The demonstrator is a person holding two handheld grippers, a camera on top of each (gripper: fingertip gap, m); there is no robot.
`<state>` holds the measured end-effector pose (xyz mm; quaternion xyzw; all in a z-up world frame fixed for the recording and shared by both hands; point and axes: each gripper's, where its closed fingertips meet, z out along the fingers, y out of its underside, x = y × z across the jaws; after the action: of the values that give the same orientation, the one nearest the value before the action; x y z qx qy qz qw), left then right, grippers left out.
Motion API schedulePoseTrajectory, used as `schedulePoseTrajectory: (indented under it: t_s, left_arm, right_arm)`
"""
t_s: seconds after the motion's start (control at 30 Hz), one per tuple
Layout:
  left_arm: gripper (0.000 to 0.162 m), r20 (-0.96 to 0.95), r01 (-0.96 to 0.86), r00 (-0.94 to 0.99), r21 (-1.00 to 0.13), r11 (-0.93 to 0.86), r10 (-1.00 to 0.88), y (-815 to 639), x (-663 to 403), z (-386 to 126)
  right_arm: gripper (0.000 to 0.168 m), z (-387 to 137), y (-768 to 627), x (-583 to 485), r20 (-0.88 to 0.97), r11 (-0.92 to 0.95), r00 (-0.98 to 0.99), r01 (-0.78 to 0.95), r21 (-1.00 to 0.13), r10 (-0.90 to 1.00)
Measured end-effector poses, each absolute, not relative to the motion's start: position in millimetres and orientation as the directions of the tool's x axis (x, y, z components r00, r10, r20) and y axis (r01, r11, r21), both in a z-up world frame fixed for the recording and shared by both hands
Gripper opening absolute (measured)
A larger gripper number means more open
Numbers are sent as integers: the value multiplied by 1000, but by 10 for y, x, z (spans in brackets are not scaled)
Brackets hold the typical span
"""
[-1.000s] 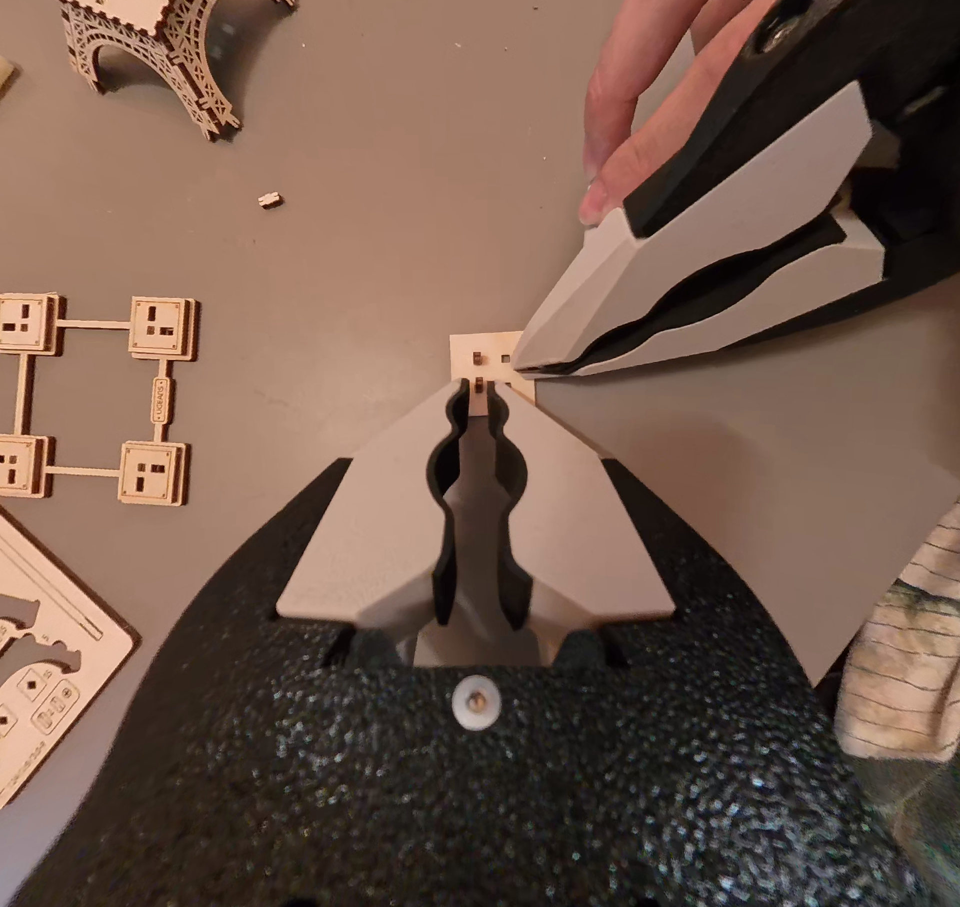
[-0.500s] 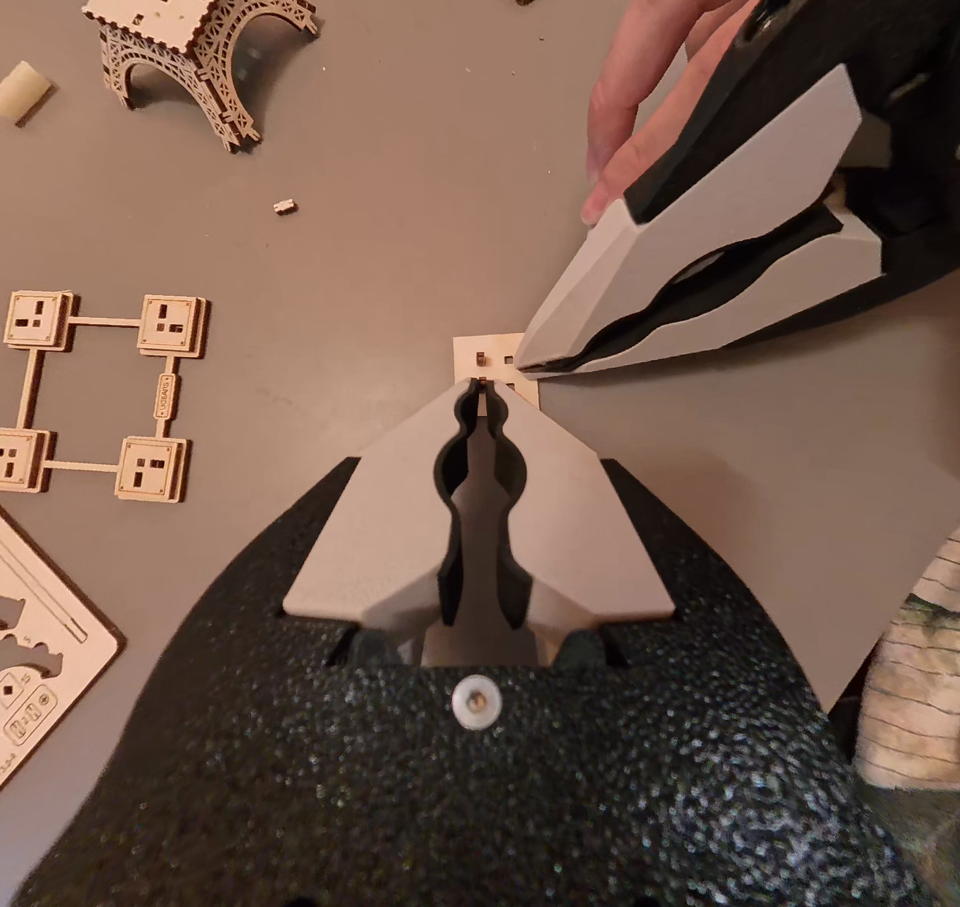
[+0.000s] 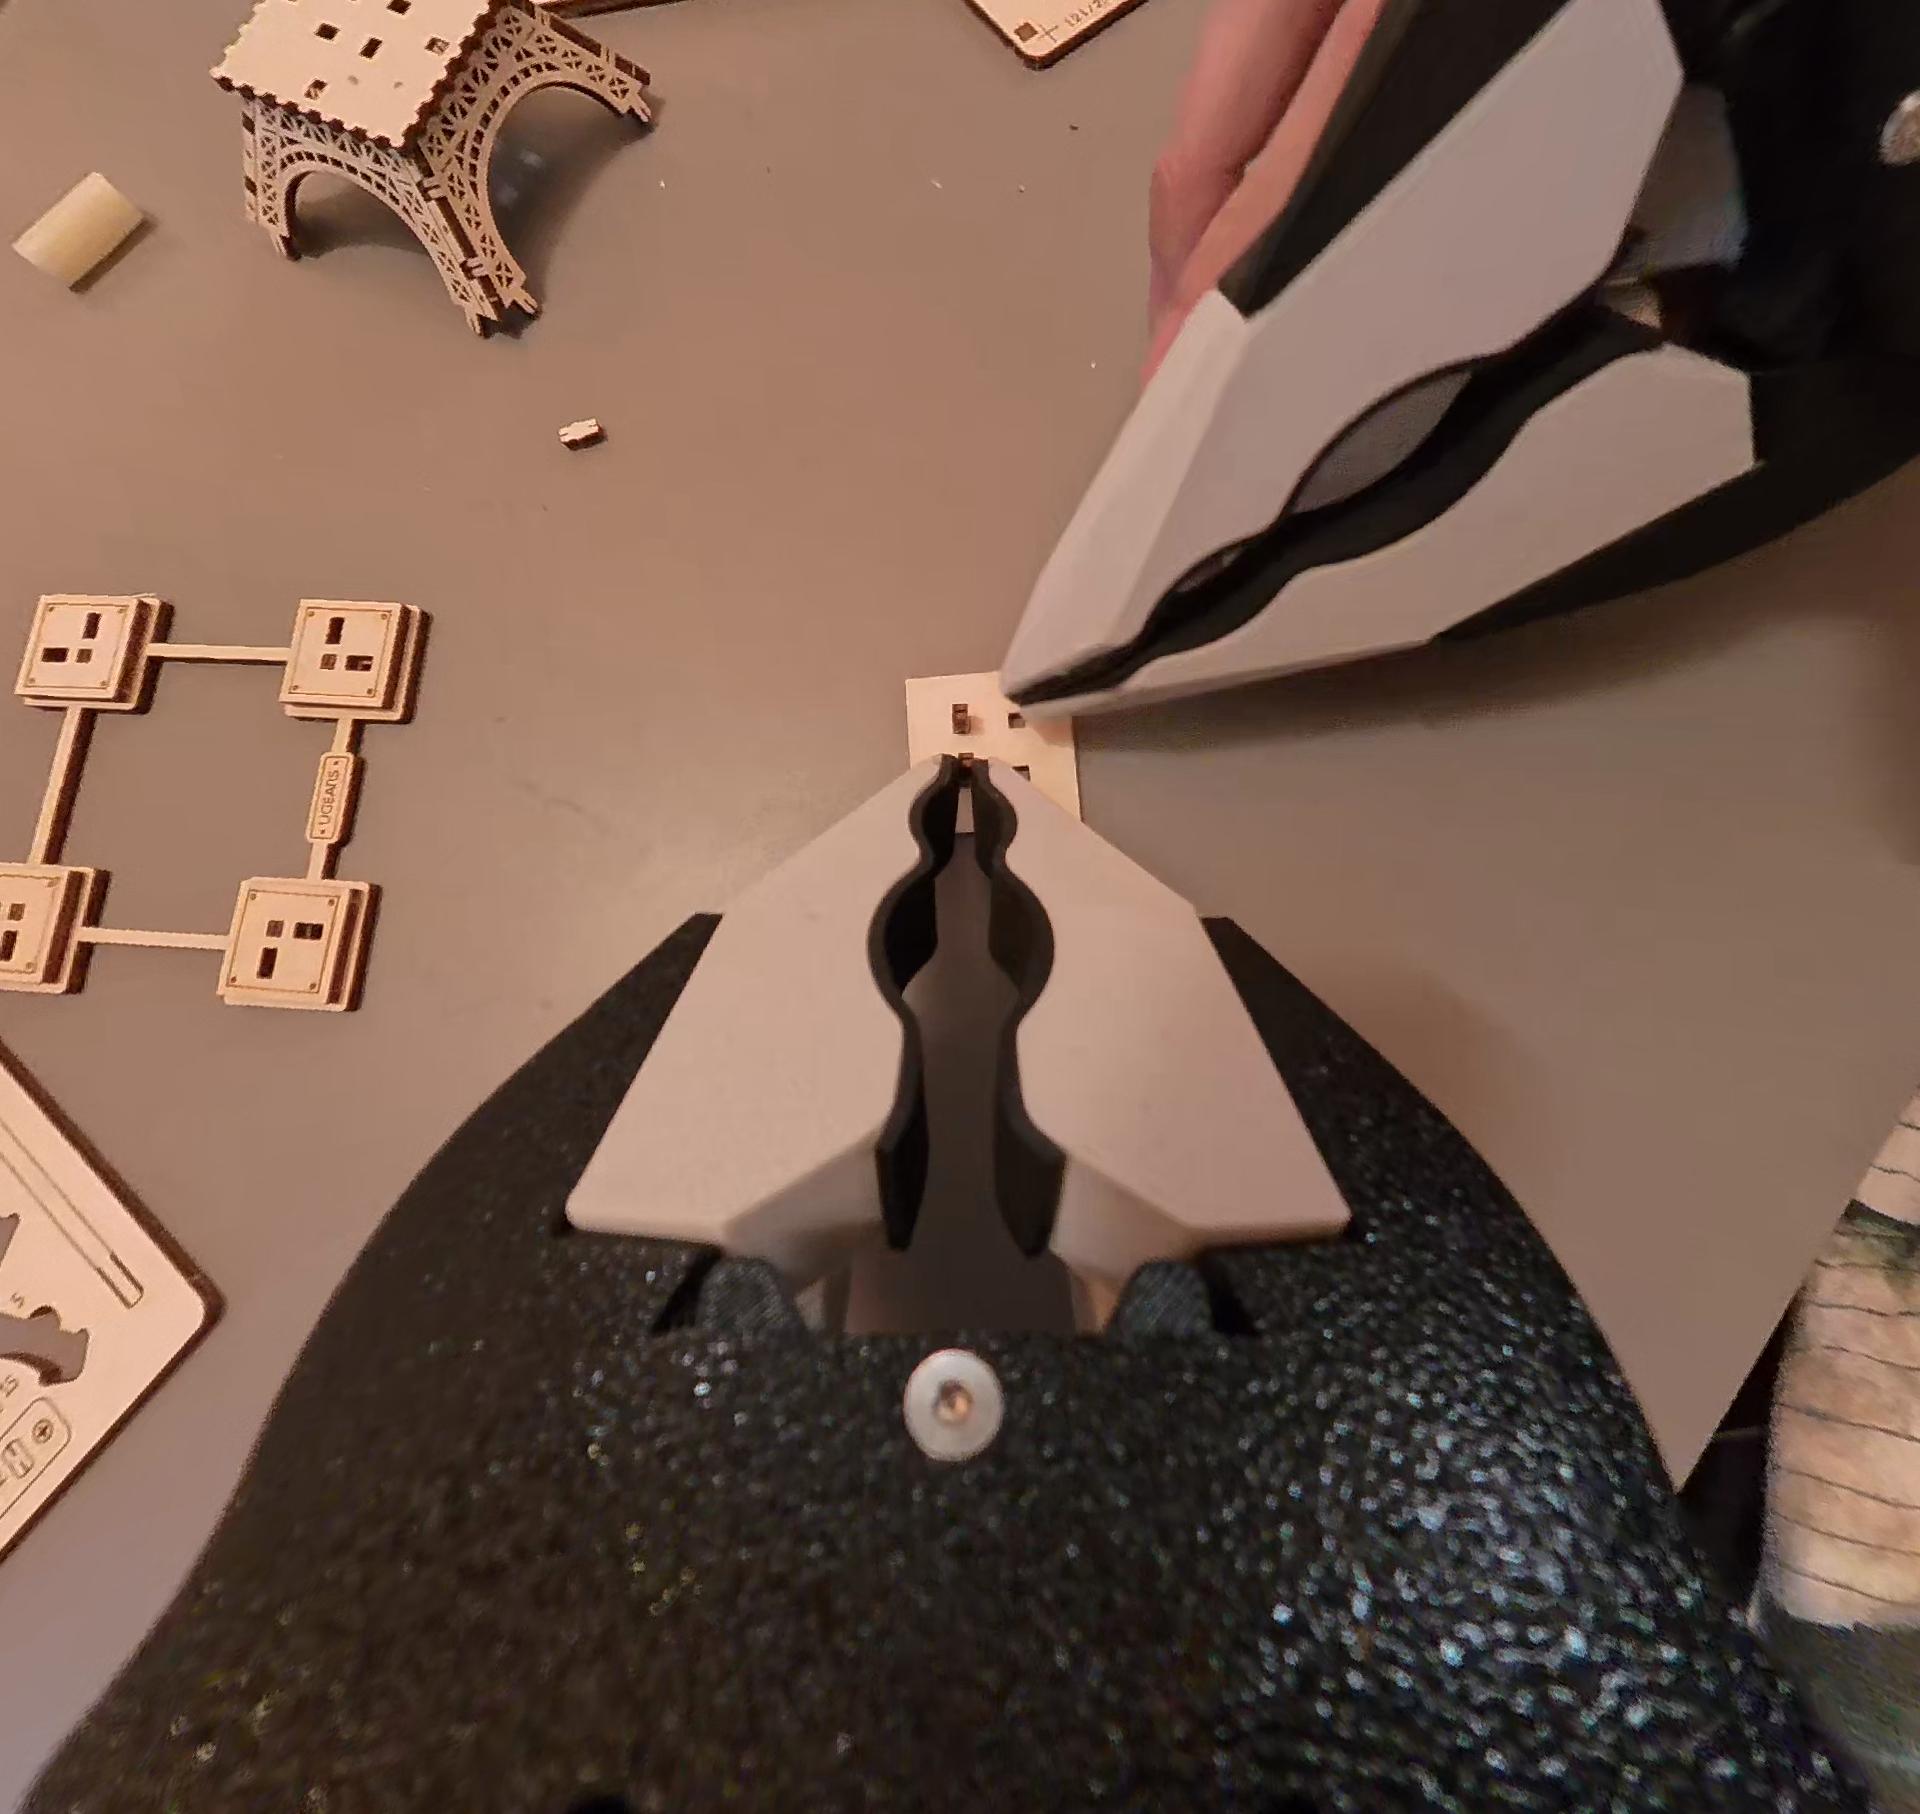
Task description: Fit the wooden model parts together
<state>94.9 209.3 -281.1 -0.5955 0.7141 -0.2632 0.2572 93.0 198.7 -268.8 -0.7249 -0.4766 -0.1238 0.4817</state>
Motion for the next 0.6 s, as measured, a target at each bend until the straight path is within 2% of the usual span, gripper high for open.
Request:
schedulePoseTrajectory:
  t_s: [0.1,0.2,0.33,0.47,0.6]
  left_arm:
    - [0,-62,-711,-165,-684,162,-984,2092,950,-2810]
    - [0,-72,-709,-179,-682,179,-981,2092,949,-2810]
    - [0,-76,-706,-191,-682,191,-979,2091,952,-2809]
    - [1,-63,-709,-200,-679,189,-978,2083,935,-2810]
    - [6,-73,-691,-192,-698,188,-979,2097,925,-2737]
  right_arm:
    - [0,-2709,2011,980,634,-102,523,811,-577,569]
    - [0,-2773,2038,1003,713,-66,428,878,-474,555]
    - [0,-2773,2050,994,758,-38,347,919,-393,552]
    - [0,-2772,2041,999,770,-41,309,937,-346,559]
    - [0,-2766,2032,1004,764,-44,328,929,-367,556]
